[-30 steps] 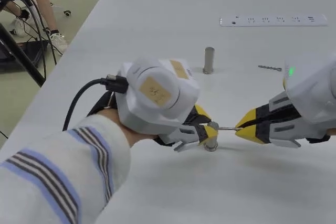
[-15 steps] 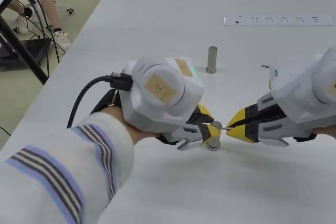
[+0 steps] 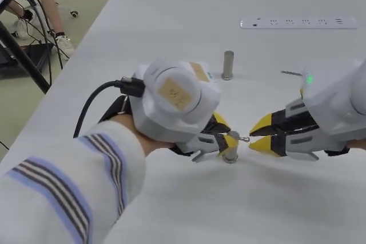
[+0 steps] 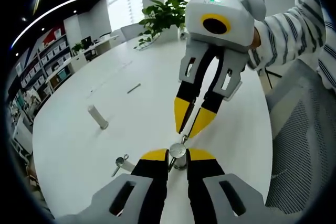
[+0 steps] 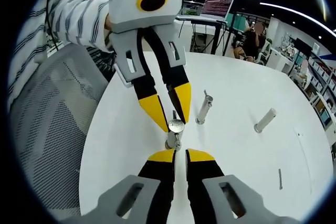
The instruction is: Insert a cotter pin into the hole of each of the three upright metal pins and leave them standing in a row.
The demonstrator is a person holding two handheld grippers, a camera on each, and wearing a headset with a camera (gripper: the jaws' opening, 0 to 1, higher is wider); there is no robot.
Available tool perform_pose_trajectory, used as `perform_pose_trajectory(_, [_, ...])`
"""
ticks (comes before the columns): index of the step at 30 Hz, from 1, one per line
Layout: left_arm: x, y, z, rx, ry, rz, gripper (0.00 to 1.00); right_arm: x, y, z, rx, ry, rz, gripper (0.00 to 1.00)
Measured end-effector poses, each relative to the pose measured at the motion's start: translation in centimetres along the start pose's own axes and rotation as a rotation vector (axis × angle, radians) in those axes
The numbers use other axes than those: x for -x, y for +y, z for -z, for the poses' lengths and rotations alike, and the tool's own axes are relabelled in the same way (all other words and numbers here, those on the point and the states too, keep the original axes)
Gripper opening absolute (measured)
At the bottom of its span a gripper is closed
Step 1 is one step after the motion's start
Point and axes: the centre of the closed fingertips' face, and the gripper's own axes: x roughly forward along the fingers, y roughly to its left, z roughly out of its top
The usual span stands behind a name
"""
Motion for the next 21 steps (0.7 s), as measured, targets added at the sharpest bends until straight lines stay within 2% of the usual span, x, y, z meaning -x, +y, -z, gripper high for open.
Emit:
perform_pose_trajectory(4, [0.0, 0.0, -0.1, 0.003, -0.002, -0.002, 0.09, 0.0, 0.1, -0.5, -0.005, -0.021, 0.001, 0.01])
perform_pose_trajectory(11, [-0.1, 0.0, -0.2, -0.006, -0.002, -0.005, 0.09, -0.1, 0.2, -1.3, -0.003, -0.026, 0.002, 0.00])
perform_pose_trajectory(21, [-0.5, 0.0, -0.2, -0.007, -0.014, -0.023, 0.10, 0.2, -0.1, -1.0, -0.007, -0.021, 0.032, 0.00])
